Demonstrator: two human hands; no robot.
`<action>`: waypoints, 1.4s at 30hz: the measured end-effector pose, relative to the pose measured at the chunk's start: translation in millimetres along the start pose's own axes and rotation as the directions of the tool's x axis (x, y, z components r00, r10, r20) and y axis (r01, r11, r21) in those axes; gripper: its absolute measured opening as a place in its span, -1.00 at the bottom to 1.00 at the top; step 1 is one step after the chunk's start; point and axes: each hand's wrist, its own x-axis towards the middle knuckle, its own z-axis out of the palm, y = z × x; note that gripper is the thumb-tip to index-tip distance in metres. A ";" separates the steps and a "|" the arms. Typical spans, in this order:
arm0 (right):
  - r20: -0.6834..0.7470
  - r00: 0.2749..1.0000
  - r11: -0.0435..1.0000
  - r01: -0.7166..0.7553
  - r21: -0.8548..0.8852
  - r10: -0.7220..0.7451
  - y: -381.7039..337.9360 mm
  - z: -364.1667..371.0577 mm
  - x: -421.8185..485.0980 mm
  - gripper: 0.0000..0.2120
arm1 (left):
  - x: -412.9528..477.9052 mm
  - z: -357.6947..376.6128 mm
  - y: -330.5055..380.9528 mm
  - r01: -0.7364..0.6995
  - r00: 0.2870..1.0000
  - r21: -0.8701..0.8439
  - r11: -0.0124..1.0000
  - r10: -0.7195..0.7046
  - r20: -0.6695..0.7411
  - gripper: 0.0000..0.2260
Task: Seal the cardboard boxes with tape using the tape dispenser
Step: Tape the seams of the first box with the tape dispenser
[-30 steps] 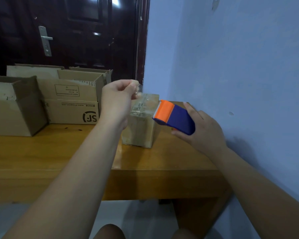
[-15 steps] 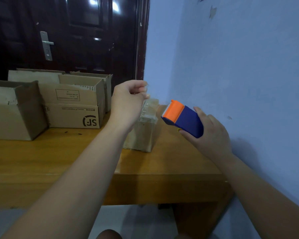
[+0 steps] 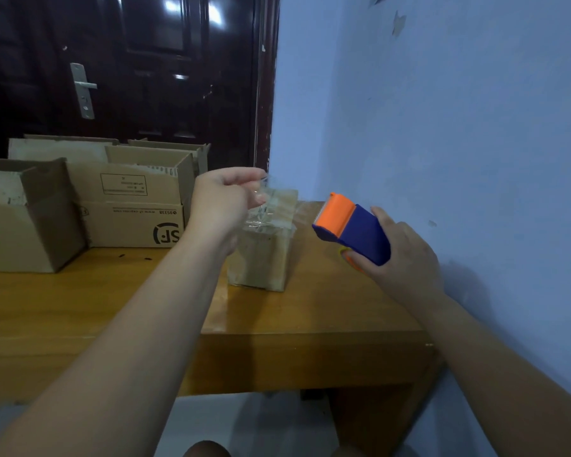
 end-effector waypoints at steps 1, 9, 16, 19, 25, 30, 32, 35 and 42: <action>-0.003 0.999 0.998 0.052 -0.040 -0.053 1.1 0.3 0.5 -0.25 | -0.1 -0.4 -0.5 0.036 0.999 -0.016 0.999 -0.036 -0.010 -0.71; -0.092 0.982 0.984 0.160 -0.081 -0.167 -0.4 5.0 3.3 -0.24 | 1.5 -7.5 0.0 0.099 0.994 -0.128 0.987 -0.105 -0.040 -0.87; -0.108 0.986 0.991 0.120 -0.064 -0.126 -20.8 4.0 6.4 -0.23 | -20.4 8.6 3.3 -0.367 0.919 0.072 0.927 0.374 -0.126 -0.56; -0.155 0.987 0.998 0.043 -0.036 -0.048 -35.3 5.0 9.1 -0.29 | -40.9 27.9 0.7 -0.531 0.824 0.309 0.789 0.566 -0.030 -0.56; 0.094 0.961 0.871 -0.276 0.407 0.261 -64.6 -8.8 17.0 -0.91 | -48.1 52.0 -36.0 -0.739 0.333 0.673 0.008 0.874 0.355 -0.66; 0.400 0.873 0.401 -0.484 0.778 0.278 -67.4 -11.4 19.0 -0.86 | -42.5 51.9 -55.7 -0.773 0.234 0.626 -0.099 0.873 0.428 -0.83; 0.547 0.798 0.157 -0.592 0.790 0.254 -65.6 -10.9 16.4 -0.78 | -39.2 49.1 -59.8 -0.773 0.251 0.625 -0.112 0.850 0.463 -0.85; 0.639 0.737 -0.054 -0.644 0.763 0.220 -64.9 -15.7 12.9 -0.74 | -33.7 43.2 -63.5 -0.802 0.249 0.581 -0.134 0.810 0.531 -0.80; 0.725 0.633 -0.206 -0.697 0.687 0.272 -65.1 -22.0 12.3 -0.50 | -24.6 36.5 -62.4 -0.858 0.106 0.447 -0.254 0.764 0.637 -0.81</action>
